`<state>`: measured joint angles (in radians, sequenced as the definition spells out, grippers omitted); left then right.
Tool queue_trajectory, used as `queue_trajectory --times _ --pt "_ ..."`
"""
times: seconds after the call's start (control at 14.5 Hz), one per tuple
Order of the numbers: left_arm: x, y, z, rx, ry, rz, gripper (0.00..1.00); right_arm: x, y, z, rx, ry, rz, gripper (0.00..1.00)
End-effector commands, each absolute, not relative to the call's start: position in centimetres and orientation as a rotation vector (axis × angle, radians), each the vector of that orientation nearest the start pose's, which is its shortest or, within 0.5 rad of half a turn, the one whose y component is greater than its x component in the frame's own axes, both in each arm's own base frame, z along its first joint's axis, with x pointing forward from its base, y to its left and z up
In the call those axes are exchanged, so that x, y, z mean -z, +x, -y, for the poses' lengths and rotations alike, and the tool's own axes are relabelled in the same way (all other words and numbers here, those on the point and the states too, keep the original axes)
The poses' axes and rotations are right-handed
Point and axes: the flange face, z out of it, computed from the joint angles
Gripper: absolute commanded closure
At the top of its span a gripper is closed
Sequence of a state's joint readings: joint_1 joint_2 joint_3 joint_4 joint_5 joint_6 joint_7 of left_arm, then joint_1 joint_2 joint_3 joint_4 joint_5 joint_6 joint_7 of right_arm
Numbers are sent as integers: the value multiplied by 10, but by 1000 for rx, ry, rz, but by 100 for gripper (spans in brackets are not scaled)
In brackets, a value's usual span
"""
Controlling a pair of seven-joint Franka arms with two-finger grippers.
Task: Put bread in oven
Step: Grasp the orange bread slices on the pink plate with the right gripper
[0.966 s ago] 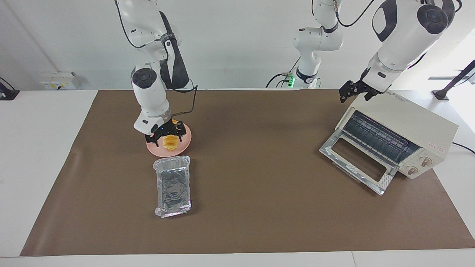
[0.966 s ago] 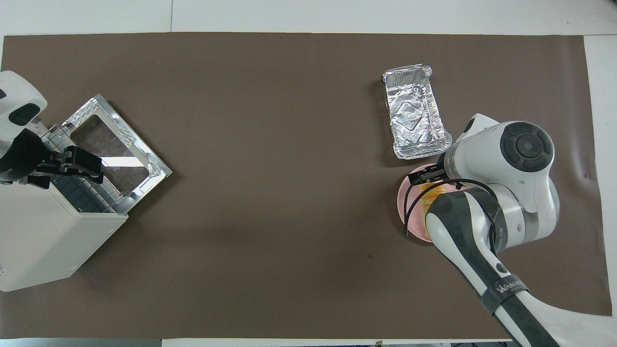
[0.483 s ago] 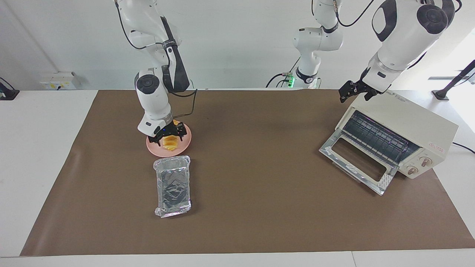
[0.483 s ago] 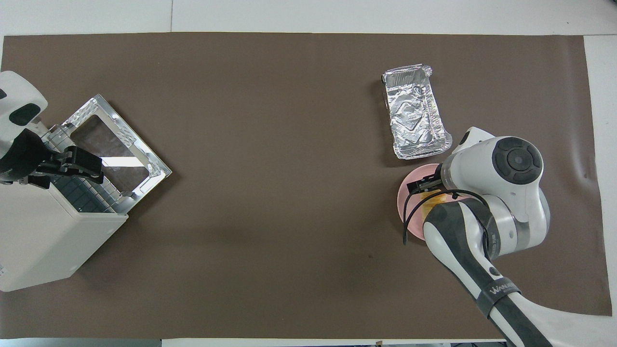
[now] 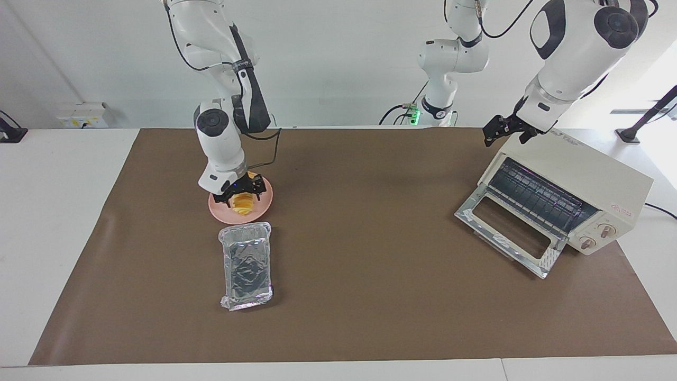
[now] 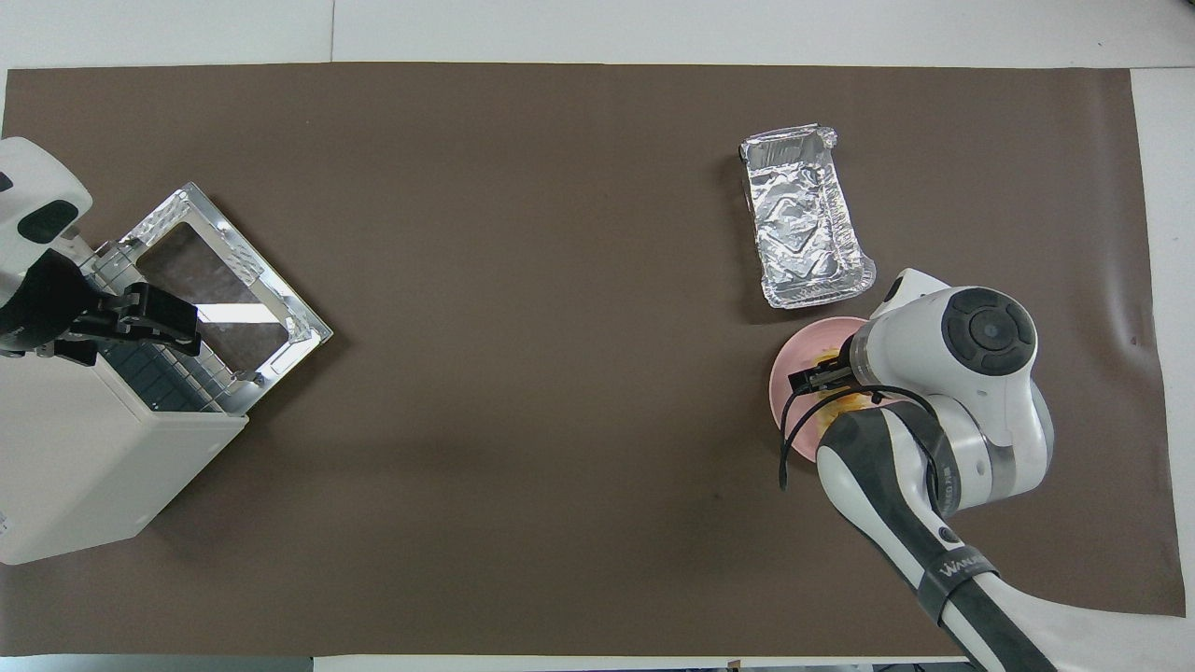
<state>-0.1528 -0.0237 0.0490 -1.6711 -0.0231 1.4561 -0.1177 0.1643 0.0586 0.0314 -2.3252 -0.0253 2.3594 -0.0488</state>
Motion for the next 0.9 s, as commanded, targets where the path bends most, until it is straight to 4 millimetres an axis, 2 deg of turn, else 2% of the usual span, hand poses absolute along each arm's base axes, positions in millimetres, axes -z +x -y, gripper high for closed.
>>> queue_trajectory --times 0.0,0.07,0.28,0.55,0.62,0.83 --pt "-586 520 54 -293 -3118 14 0 -316 492 -98 -6 -3127 398 81" --pt "-586 520 54 -293 -3118 14 0 -316 492 -98 -8 -3127 398 100" --pt "-586 520 54 -293 -3118 14 0 -318 492 -109 -6 -3123 431 100" --pt "-586 520 54 -290 -3118 11 0 -327 500 -111 4 -3120 452 100" --pt "-586 520 55 -288 -3118 9 0 -333 505 -111 -8 -3120 454 100" --pt "-586 520 53 -290 -3118 11 0 -374 533 -114 -78 -3124 447 100"
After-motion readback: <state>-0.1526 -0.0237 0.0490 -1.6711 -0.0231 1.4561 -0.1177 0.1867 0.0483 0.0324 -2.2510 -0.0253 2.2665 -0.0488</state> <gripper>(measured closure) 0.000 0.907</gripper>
